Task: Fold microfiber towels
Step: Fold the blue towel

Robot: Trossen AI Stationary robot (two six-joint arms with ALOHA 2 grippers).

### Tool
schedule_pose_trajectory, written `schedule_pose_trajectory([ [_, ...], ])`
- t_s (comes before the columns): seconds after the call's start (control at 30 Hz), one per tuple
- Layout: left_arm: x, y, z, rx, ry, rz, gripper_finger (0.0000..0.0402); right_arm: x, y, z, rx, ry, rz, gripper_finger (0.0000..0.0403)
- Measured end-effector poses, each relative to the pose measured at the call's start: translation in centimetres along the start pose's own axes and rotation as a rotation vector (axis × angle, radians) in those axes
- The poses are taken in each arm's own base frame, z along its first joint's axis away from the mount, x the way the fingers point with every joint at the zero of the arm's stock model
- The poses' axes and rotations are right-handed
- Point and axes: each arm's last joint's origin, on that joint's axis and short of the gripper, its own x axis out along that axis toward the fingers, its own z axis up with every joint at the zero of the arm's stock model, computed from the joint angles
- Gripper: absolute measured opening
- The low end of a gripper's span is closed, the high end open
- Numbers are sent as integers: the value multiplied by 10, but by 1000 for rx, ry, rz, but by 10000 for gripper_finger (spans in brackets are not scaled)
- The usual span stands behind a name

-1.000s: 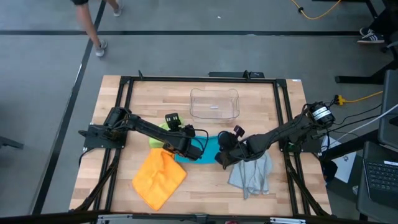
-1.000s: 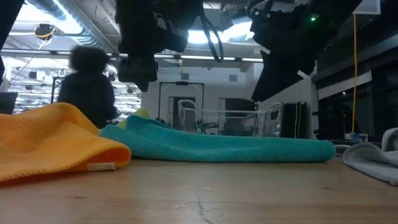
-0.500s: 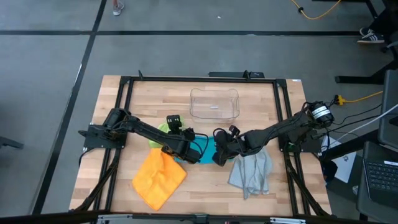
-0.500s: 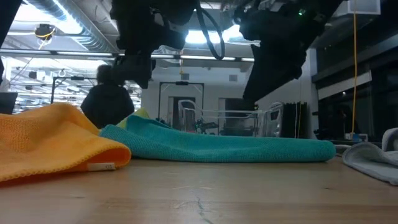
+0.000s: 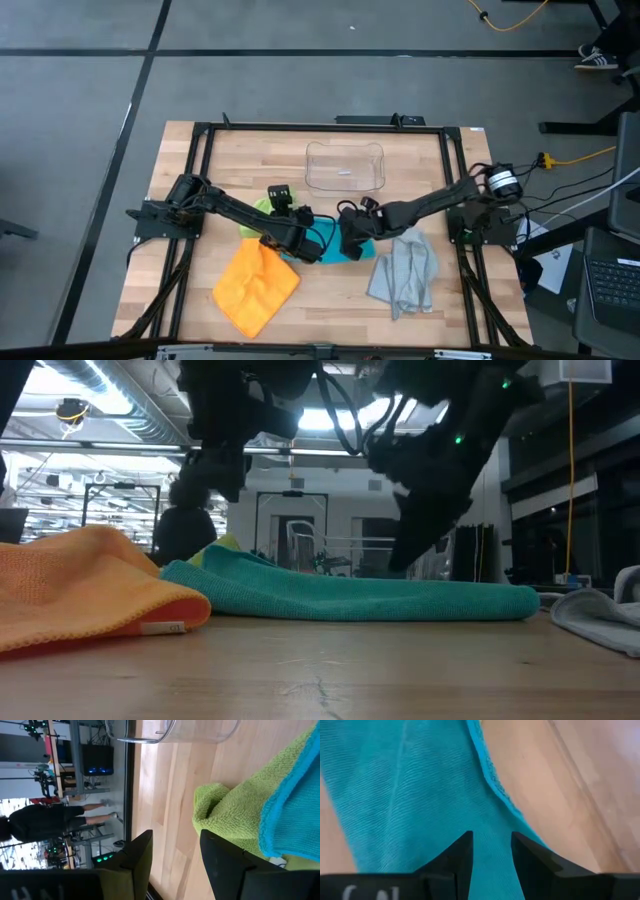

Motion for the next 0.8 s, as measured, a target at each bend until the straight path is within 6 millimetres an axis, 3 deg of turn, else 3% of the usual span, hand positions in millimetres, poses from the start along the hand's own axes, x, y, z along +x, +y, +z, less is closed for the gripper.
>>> schedule_pose_trajectory([
  [0.23,0,0,0,20,-3,4,157,23,-4,5,73,7,30,135],
  [0.47,0,1,0,29,-12,24,157,47,-24,6,164,0,-134,135],
  [0.63,0,1,0,28,-13,24,157,51,-34,8,280,-33,-212,135],
  [0.8,0,1,0,24,-14,23,157,50,-33,8,334,-10,-172,135],
])
